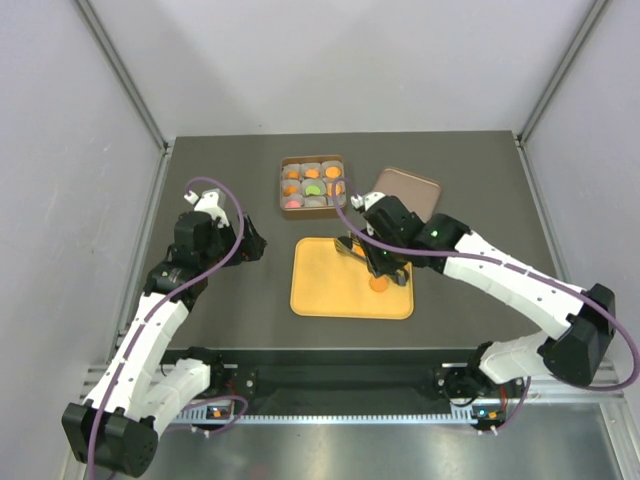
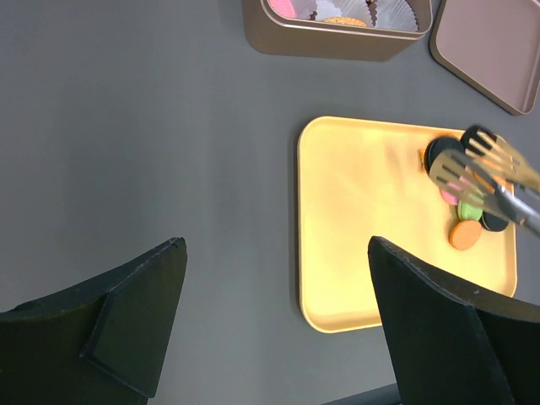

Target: Pack the cookies

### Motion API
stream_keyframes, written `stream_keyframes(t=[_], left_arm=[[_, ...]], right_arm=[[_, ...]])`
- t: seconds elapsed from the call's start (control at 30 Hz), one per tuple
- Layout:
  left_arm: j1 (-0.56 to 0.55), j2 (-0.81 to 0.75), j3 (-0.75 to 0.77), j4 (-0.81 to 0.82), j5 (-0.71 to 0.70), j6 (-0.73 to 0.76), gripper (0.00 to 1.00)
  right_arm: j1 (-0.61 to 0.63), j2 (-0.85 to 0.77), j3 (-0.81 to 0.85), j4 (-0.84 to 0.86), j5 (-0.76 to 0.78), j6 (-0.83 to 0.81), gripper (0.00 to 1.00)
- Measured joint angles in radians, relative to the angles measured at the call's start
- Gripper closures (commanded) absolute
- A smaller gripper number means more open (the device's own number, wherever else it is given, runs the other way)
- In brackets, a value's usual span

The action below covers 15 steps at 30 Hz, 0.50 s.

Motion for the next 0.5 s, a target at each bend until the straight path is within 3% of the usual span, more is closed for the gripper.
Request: stream_keyframes(t=[0.5], left_arm=[[0.000,0.000,0.000,0.000,0.000,0.000,0.07]], right_arm=[[-0.134,0.286,0.322,0.100,-0.020,-0.064,0.65]])
